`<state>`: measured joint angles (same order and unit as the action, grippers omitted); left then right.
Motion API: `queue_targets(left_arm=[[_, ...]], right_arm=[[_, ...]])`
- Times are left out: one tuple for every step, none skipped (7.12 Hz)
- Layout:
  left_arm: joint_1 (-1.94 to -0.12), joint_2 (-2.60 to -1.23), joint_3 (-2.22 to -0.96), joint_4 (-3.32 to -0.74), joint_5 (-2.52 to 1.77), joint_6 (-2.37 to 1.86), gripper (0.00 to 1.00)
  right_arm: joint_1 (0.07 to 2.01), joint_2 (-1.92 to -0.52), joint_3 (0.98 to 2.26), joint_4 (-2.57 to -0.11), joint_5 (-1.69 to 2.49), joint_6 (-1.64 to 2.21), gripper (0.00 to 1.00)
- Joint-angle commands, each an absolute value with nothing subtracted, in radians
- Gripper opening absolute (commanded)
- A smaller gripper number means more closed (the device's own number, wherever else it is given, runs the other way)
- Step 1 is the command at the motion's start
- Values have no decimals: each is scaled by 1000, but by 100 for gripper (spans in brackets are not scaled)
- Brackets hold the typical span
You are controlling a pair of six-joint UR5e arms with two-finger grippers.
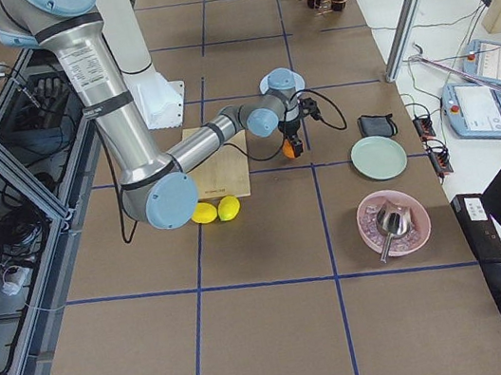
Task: Pick orange to plate
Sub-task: 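Carry the tangerine with the right gripper over the light blue plate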
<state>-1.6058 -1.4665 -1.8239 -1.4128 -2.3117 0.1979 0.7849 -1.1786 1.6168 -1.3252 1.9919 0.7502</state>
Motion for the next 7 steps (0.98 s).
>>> queue_targets(left_arm=[[-1606,-1466,-1824,-1413,-2312,198,100],[-1606,-1466,-1825,-1413,-2312,198,100],[-1606,-1466,-1824,-1413,-2312,198,100],[-1606,-1466,-1824,-1411,-2312,198,100],[-1606,-1466,-1824,-1411,-2312,198,100],[-1606,-1465,-1825,-1411,-2312,198,100],[-1606,-1465,-1827,-1411,-2312,198,100]], right_arm=[[709,-909,1544,-1501,1982,947,0],[651,-761,1420,-1502,1917,1056,0],[612,-652,1319,-1500,1875,1118,0],[582,-600,1265,-1499,1856,1155,0],[554,-592,1250,-1496,1789,1167,0],[537,-589,1237,-1494,1769,1183,0],[520,-568,1192,-1491,1731,1204,0]])
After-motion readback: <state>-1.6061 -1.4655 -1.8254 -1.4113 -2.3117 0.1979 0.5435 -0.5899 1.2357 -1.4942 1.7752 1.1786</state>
